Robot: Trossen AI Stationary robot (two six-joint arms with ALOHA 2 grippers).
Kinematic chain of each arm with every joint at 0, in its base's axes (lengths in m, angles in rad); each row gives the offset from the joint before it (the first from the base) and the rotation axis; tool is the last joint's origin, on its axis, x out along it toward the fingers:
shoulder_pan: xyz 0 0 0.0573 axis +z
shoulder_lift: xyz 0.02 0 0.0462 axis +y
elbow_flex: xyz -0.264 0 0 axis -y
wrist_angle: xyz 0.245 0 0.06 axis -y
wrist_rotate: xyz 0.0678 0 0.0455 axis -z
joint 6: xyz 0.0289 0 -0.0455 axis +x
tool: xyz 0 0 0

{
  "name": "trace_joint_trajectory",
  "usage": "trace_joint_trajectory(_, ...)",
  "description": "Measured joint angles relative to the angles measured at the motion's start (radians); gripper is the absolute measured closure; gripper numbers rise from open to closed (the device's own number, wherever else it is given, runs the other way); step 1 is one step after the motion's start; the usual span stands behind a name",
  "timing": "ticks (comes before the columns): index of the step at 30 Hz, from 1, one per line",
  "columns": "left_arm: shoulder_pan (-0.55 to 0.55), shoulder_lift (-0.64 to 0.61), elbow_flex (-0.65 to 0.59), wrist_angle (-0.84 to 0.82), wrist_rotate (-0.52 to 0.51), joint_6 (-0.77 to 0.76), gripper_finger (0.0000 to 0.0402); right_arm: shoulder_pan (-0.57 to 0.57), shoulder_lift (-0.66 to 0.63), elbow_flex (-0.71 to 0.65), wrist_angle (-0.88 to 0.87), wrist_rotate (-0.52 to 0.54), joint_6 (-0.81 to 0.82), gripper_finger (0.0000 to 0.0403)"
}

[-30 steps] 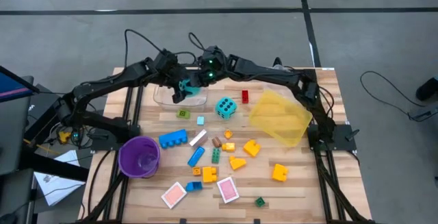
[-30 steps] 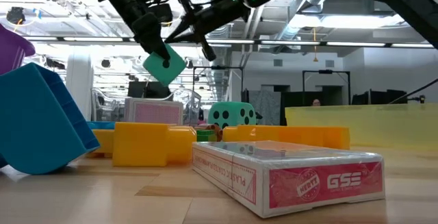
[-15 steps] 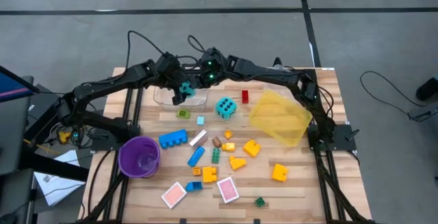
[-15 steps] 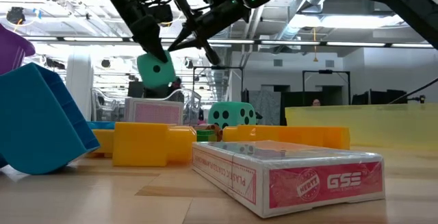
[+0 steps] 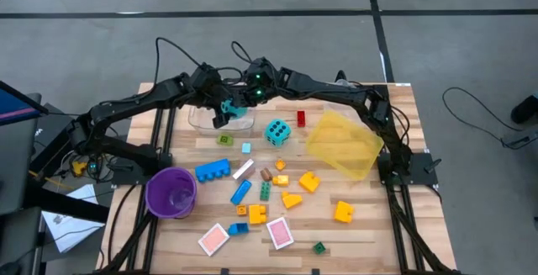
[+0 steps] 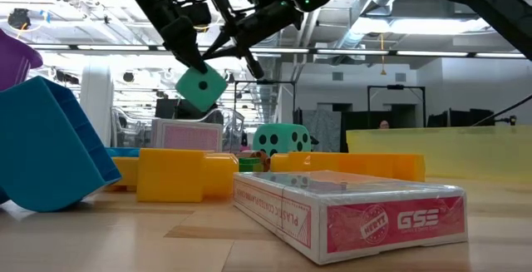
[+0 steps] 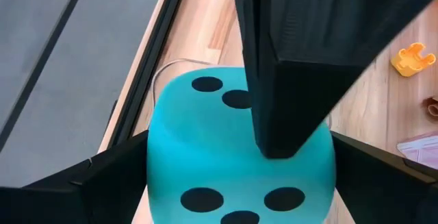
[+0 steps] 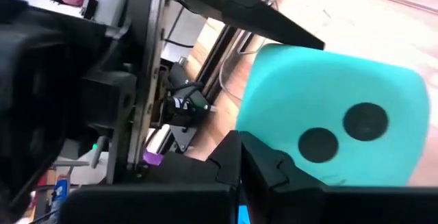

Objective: Pick & Place Toys
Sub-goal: Put the blue dice into the transparent bin

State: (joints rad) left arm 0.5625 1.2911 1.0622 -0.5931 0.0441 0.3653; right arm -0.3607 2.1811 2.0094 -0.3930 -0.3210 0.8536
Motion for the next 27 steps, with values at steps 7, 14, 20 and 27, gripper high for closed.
trace_joint_trajectory(7, 0.000, 0.000, 0.000, -0.006, -0.006, 0.003, 0.0002, -0.002, 0.000, 0.001, -0.071, 0.020, -0.013, 0.0403)
trace_joint_trajectory(14, 0.001, 0.000, 0.000, 0.013, 0.009, -0.002, 0.0002, -0.002, 0.000, 0.000, -0.080, 0.034, -0.037, 0.0403)
trace_joint_trajectory(20, 0.001, 0.000, 0.000, 0.004, 0.057, -0.004, 0.0002, 0.003, 0.000, 0.000, -0.053, 0.008, -0.051, 0.0403)
trace_joint_trajectory(27, 0.000, 0.000, 0.000, -0.008, 0.068, -0.008, 0.0002, 0.005, 0.000, 0.000, -0.092, 0.008, -0.064, 0.0403)
